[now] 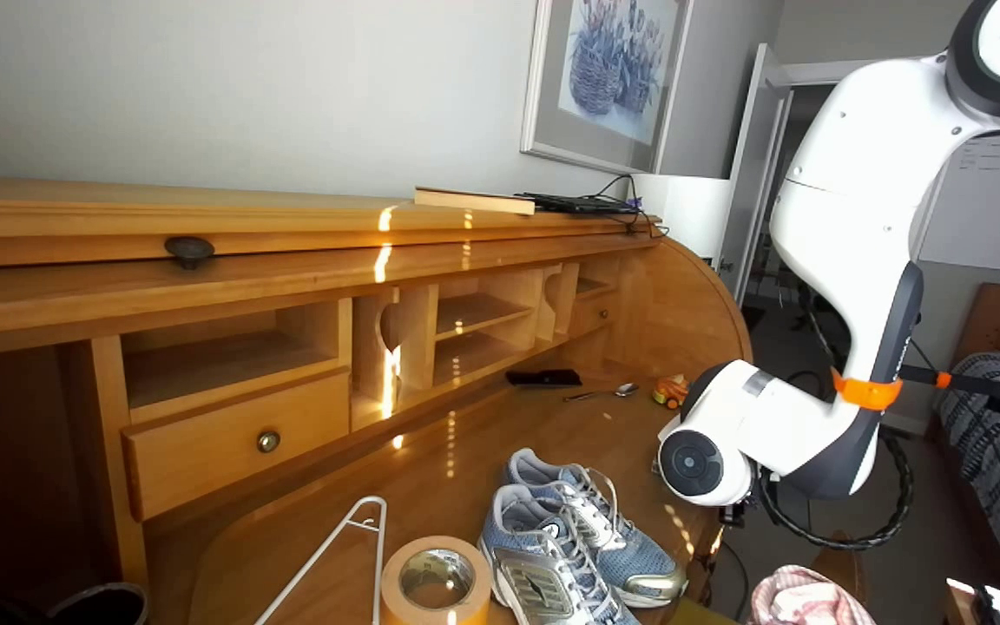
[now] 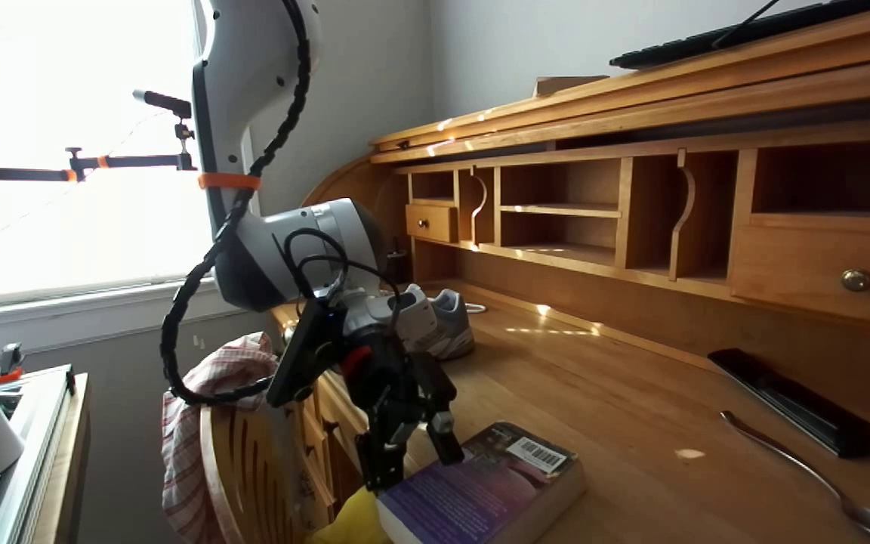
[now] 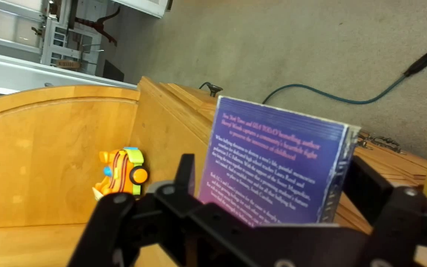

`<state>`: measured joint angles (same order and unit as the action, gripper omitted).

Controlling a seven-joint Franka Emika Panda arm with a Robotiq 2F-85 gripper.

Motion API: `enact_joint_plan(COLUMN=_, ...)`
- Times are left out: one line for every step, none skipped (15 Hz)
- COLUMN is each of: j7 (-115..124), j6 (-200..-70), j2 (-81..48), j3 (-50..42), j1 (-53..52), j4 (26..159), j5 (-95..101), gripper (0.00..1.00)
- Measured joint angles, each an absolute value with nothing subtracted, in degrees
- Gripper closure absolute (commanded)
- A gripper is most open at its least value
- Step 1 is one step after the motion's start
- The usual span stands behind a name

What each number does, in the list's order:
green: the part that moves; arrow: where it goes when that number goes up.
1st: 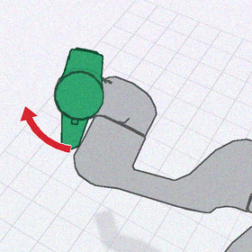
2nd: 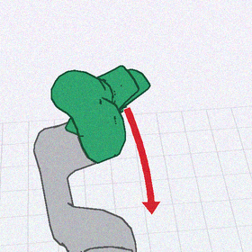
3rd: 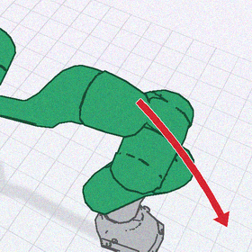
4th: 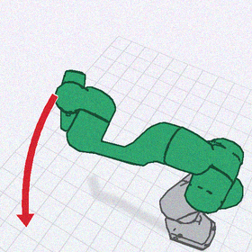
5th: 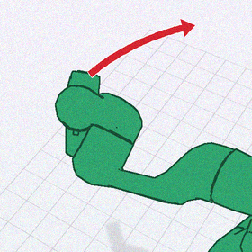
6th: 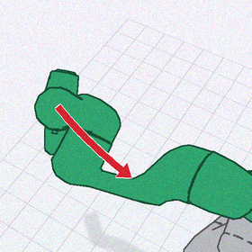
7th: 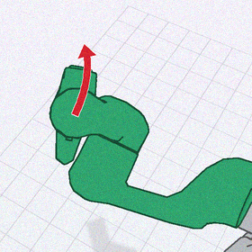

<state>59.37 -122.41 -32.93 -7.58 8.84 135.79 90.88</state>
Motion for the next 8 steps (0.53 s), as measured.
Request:
enact_joint_plan(j7=59.50, j6=-121.69, j2=-33.08, j3=-7.54, j1=8.84, j4=135.66, j5=91.06, gripper=0.00)
enact_joint_plan(j7=59.55, j6=-121.13, j2=-33.33, j3=-7.52, j1=8.85, j4=135.47, j5=91.26, gripper=0.00)
enact_joint_plan(j7=59.56, j6=-120.73, j2=-33.70, j3=-7.52, j1=8.88, j4=135.22, j5=91.45, gripper=0.00)
enact_joint_plan(j7=59.56, j6=-120.21, j2=-34.21, j3=-7.51, j1=8.91, j4=134.87, j5=91.61, gripper=0.00)
enact_joint_plan(j7=59.56, j6=-119.69, j2=-34.79, j3=-7.50, j1=8.96, j4=134.51, j5=91.68, gripper=0.00)
enact_joint_plan(j7=59.56, j6=-119.16, j2=-35.46, j3=-7.50, j1=9.01, j4=134.01, j5=91.69, gripper=0.00)
enact_joint_plan(j7=59.55, j6=-118.80, j2=-36.19, j3=-7.51, j1=9.13, j4=133.47, j5=91.69, gripper=0.00)
enact_joint_plan(j7=59.55, j6=-118.62, j2=-36.95, j3=-7.51, j1=9.29, j4=132.87, j5=91.69, gripper=0.00)
